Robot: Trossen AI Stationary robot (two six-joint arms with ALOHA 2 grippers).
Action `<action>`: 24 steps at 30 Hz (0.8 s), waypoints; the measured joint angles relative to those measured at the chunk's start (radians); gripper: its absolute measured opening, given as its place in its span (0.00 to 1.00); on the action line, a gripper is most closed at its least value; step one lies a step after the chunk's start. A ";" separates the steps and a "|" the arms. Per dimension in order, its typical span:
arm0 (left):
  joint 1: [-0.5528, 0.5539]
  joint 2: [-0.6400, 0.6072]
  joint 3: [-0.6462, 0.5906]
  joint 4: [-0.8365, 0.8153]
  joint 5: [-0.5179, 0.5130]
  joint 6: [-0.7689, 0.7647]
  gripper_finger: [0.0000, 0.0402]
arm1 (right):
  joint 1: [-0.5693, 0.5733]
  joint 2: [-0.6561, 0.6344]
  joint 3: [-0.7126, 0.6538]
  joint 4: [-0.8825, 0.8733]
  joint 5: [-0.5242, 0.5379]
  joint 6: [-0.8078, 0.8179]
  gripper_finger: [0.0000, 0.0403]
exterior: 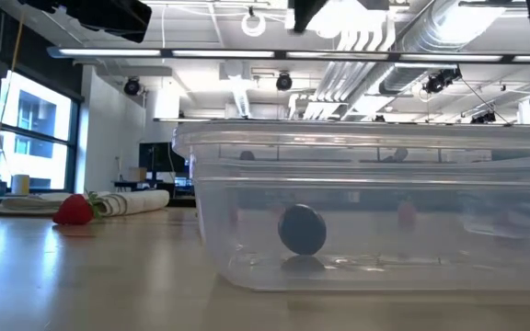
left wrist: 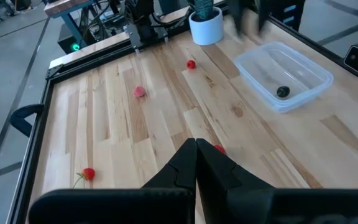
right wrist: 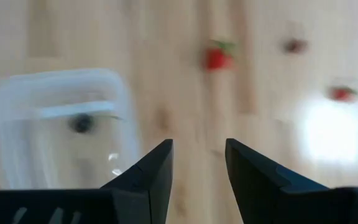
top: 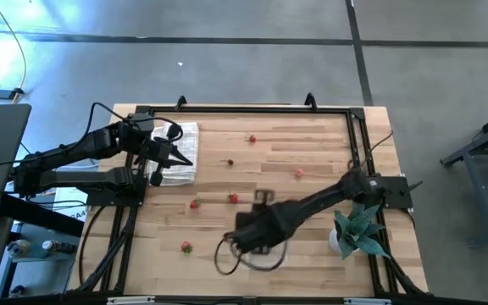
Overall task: Pick and placing Produce into tupperware
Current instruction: Put the pink peach into the transparent bin
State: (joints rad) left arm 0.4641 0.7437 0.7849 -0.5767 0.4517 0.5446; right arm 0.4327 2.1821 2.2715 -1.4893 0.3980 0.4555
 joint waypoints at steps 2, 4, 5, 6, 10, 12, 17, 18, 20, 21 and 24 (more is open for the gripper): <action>0.000 0.000 0.000 0.000 0.000 0.000 0.00 | -0.026 -0.085 -0.059 -0.032 0.024 0.057 0.35; 0.000 0.000 0.000 0.000 0.000 0.000 0.00 | -0.068 -0.164 -0.113 -0.061 0.038 0.117 0.35; 0.000 0.000 0.000 0.000 0.000 0.000 0.00 | -0.091 -0.202 -0.140 -0.061 0.045 0.139 0.35; 0.000 0.000 0.000 0.000 0.000 0.000 0.00 | -0.113 -0.241 -0.166 -0.054 0.053 0.162 0.35; 0.000 0.000 0.000 0.000 0.000 0.000 0.00 | -0.219 -0.387 -0.278 -0.055 0.039 0.260 0.35; 0.000 0.000 0.000 0.000 0.000 0.000 0.00 | -0.286 -0.449 -0.348 -0.053 0.009 0.303 0.35; 0.000 0.000 0.000 0.000 0.000 0.000 0.00 | -0.453 -0.585 -0.576 -0.012 -0.087 0.358 0.35; 0.000 0.000 0.000 0.000 0.000 0.000 0.00 | -0.482 -0.606 -0.632 0.014 -0.109 0.361 0.35; 0.000 0.000 0.000 0.000 0.000 0.000 0.00 | -0.535 -0.647 -0.751 0.090 -0.167 0.364 0.35; 0.000 0.000 0.000 0.000 0.000 0.000 0.00 | -0.556 -0.668 -0.815 0.142 -0.190 0.365 0.35; 0.000 0.000 0.000 0.000 0.000 0.000 0.00 | -0.602 -0.717 -0.988 0.293 -0.267 0.388 0.35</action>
State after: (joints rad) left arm 0.4641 0.7437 0.7849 -0.5770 0.4515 0.5449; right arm -0.1689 1.4654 1.2839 -1.1967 0.1306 0.8431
